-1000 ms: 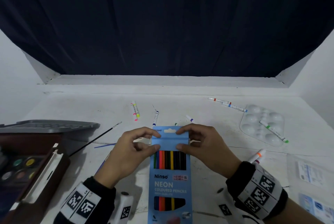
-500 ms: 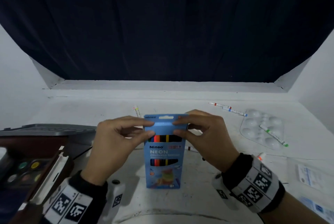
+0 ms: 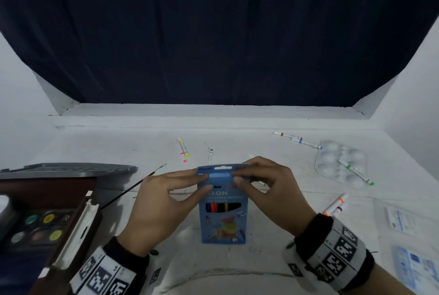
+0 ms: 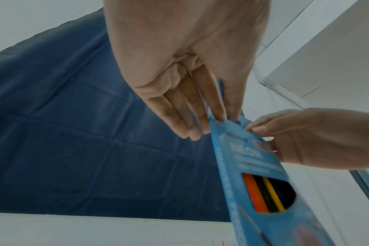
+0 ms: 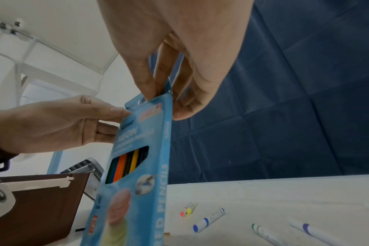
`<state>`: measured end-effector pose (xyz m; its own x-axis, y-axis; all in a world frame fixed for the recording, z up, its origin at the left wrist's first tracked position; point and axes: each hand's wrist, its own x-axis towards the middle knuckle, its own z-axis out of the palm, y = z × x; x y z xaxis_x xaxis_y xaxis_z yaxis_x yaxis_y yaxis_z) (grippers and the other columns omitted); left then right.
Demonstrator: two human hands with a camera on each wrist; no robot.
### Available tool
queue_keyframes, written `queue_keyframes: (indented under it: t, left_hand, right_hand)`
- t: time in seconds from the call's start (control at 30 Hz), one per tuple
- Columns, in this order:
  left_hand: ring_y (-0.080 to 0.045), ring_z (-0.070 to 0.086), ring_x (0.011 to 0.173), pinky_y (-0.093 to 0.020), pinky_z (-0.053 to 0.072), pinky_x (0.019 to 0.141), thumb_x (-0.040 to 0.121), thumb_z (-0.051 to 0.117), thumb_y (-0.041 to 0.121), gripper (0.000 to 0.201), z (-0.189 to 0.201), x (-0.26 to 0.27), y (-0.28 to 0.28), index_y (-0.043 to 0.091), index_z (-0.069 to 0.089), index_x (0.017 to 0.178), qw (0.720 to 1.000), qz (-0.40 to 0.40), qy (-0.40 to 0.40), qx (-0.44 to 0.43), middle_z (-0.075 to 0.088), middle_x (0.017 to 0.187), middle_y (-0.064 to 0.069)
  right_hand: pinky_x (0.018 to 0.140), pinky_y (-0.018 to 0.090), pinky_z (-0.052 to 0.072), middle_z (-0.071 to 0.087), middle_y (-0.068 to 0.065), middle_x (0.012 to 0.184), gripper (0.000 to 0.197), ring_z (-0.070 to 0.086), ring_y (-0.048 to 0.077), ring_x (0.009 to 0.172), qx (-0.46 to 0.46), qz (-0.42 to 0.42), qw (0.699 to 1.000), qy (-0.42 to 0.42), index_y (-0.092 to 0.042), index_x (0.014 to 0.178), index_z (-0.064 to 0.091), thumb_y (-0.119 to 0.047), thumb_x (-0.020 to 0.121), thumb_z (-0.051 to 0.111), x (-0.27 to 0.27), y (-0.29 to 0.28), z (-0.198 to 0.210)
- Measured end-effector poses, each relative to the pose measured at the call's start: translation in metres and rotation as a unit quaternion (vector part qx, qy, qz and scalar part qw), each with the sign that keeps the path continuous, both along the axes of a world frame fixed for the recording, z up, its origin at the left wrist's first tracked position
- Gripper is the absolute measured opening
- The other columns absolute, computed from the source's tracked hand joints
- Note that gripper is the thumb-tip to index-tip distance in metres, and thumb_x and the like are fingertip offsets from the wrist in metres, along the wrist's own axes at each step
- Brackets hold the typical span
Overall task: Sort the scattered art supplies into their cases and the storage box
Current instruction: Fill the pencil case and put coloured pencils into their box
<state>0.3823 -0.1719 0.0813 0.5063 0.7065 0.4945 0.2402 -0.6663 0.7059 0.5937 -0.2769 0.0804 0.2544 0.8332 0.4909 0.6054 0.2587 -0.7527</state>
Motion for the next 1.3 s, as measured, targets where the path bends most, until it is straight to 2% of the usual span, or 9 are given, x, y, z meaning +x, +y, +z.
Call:
queue_keyframes:
  t: [0.17,0.3,0.43,0.57,0.7,0.87,1.0,1.1,1.3]
  left_hand:
    - [0.015,0.062,0.103,-0.004,0.046,0.090,0.077,0.073,0.044,0.031,-0.007,-0.005,0.005,0.034,0.078,0.106,0.999,-0.017,0.017,-0.025,0.070,0.110,0.025]
    - [0.009,0.067,0.095,-0.006,0.050,0.079,0.083,0.073,0.038,0.023,-0.011,-0.007,0.011,0.030,0.078,0.104,0.998,-0.023,0.007,-0.052,0.073,0.102,0.026]
    - [0.008,0.070,0.089,-0.011,0.052,0.062,0.086,0.070,0.032,0.022,-0.017,-0.017,0.017,0.032,0.077,0.106,0.991,-0.042,-0.014,-0.130,0.074,0.099,0.026]
    - [-0.003,0.073,0.093,-0.021,0.059,0.074,0.089,0.069,0.018,0.024,-0.022,-0.026,0.017,0.027,0.076,0.111,0.976,-0.059,-0.043,-0.204,0.076,0.104,0.017]
    - [-0.012,0.074,0.098,-0.029,0.059,0.085,0.089,0.068,0.017,0.025,-0.027,-0.033,0.010,0.028,0.075,0.110,0.961,-0.048,-0.073,-0.261,0.077,0.104,0.012]
    - [-0.018,0.072,0.107,-0.032,0.055,0.096,0.086,0.065,0.021,0.037,-0.024,-0.046,-0.013,0.018,0.069,0.123,0.939,-0.025,-0.131,-0.317,0.075,0.114,0.007]
    - [-0.022,0.073,0.102,-0.040,0.057,0.094,0.085,0.063,0.025,0.037,-0.029,-0.065,-0.024,0.017,0.069,0.120,0.929,0.033,-0.158,-0.334,0.075,0.112,0.002]
    - [-0.022,0.074,0.098,-0.037,0.057,0.087,0.088,0.062,0.026,0.031,-0.040,-0.079,-0.035,0.024,0.069,0.118,0.925,0.066,-0.147,-0.344,0.075,0.110,0.002]
    - [-0.016,0.074,0.089,-0.024,0.054,0.076,0.089,0.057,0.035,0.040,-0.025,-0.114,-0.061,0.039,0.060,0.128,0.949,0.065,-0.105,-0.289,0.073,0.112,0.005]
  right_hand:
    - [0.079,0.018,0.054,0.062,-0.002,0.105,0.017,0.065,0.009,0.098,-0.042,-0.018,0.994,0.100,-0.024,0.101,0.075,-0.015,0.088,0.071,-0.011,0.000,-0.009]
    - [0.078,0.031,0.060,0.058,-0.003,0.125,0.033,0.067,0.017,0.104,-0.108,0.019,0.978,0.177,-0.028,0.121,0.060,-0.010,0.093,0.064,-0.027,-0.005,-0.023]
    - [0.080,0.046,0.060,0.059,-0.003,0.123,0.059,0.068,0.027,0.108,-0.103,0.057,0.936,0.332,-0.036,0.133,0.041,0.003,0.093,0.059,-0.042,-0.011,-0.035]
    - [0.081,0.043,0.060,0.063,-0.005,0.115,0.065,0.069,0.024,0.106,-0.109,0.031,0.944,0.309,-0.035,0.133,0.033,0.008,0.091,0.058,-0.042,-0.012,-0.049]
    - [0.084,0.041,0.060,0.069,-0.005,0.115,0.032,0.069,0.013,0.105,-0.232,0.042,0.954,0.183,-0.020,0.121,0.060,-0.009,0.092,0.067,-0.033,-0.010,-0.072]
    - [0.083,0.034,0.059,0.070,-0.011,0.111,0.023,0.067,0.006,0.099,-0.251,0.042,0.965,0.067,-0.024,0.112,0.066,-0.020,0.090,0.070,-0.031,-0.006,-0.081]
    - [0.062,0.020,0.052,0.068,-0.012,0.087,0.013,0.066,0.007,0.078,-0.165,0.011,0.985,0.044,-0.020,0.093,0.063,-0.009,0.090,0.068,-0.034,-0.010,-0.070]
    - [0.068,0.008,0.047,0.068,-0.021,0.093,0.016,0.065,-0.004,0.085,-0.125,0.057,0.987,0.081,-0.019,0.097,0.067,-0.004,0.093,0.063,-0.037,-0.016,-0.060]
    - [0.068,0.014,0.052,0.070,-0.017,0.098,0.017,0.067,0.000,0.090,-0.089,0.087,0.984,0.130,-0.025,0.105,0.066,-0.014,0.094,0.060,-0.067,-0.022,-0.042]
